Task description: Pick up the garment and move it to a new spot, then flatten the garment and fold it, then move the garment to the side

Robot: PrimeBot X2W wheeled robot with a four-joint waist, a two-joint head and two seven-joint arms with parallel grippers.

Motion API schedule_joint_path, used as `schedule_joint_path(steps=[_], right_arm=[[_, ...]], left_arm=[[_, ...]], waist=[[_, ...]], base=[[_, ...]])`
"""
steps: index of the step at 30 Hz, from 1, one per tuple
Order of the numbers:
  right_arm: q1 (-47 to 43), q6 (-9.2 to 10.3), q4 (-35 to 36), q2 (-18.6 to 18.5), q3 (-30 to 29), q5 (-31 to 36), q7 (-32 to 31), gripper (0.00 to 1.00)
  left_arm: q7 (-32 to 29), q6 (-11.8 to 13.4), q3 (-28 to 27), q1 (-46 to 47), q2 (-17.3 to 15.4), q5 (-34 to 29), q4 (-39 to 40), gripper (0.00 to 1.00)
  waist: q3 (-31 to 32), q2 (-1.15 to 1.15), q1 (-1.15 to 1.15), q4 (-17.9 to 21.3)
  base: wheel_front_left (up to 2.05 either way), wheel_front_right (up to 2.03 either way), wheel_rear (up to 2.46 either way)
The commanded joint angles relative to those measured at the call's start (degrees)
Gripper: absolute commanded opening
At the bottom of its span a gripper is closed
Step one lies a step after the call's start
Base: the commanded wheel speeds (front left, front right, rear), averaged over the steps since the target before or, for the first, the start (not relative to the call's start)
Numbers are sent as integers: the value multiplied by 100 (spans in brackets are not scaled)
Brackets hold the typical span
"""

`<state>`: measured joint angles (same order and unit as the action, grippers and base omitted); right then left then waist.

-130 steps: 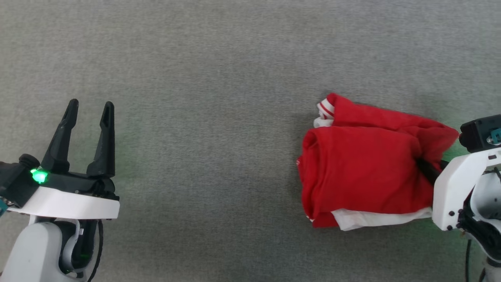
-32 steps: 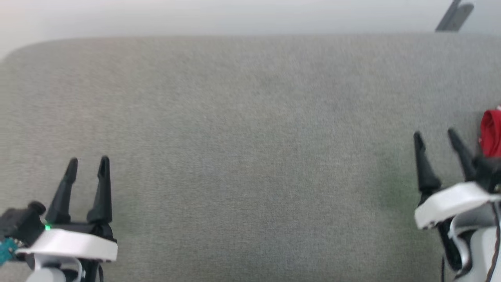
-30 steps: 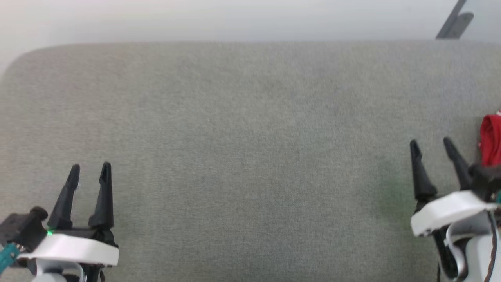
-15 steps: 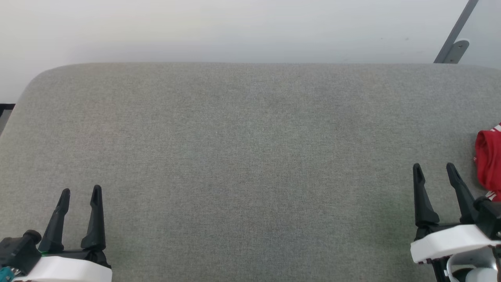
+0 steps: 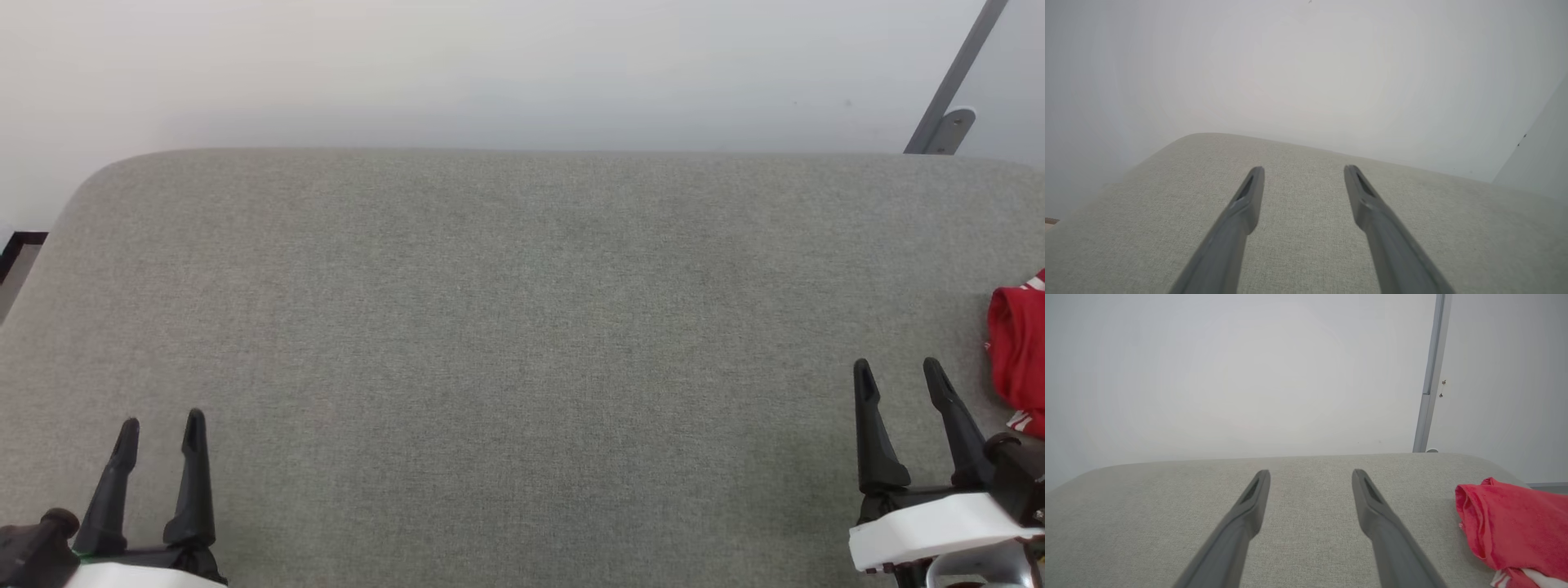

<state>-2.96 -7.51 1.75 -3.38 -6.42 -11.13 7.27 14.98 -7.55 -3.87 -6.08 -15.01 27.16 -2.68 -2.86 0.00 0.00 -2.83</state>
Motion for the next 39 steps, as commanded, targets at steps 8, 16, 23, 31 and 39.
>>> schedule_joint_path(steps=[8, 16, 23, 31, 39], right_arm=[[-85, 6, 96, 46, -14, -58, -30, 100], [-62, 6, 115, 52, -4, -81, -48, 100], [-27, 6, 104, 52, -10, -102, -17, 100], [-4, 6, 21, 51, 0, -191, 66, 100], [-75, 0, -199, 68, 35, -188, 56, 0]], left_arm=[[26, 14, -28, -126, -8, -18, -16, 100], [26, 14, -25, -64, -38, -76, 11, 100], [26, 14, 6, -18, -54, -14, -46, 100], [26, 14, -42, -33, -83, -30, -141, 100], [-14, -1, 18, -116, 63, 14, -330, 0]], waist=[[40, 0, 0, -27], [4, 0, 0, -18], [-21, 0, 0, -29], [-39, 0, 0, -48], [-50, 0, 0, -46]], base=[[0, 0, 0], [0, 0, 0], [0, 0, 0], [0, 0, 0], [0, 0, 0]])
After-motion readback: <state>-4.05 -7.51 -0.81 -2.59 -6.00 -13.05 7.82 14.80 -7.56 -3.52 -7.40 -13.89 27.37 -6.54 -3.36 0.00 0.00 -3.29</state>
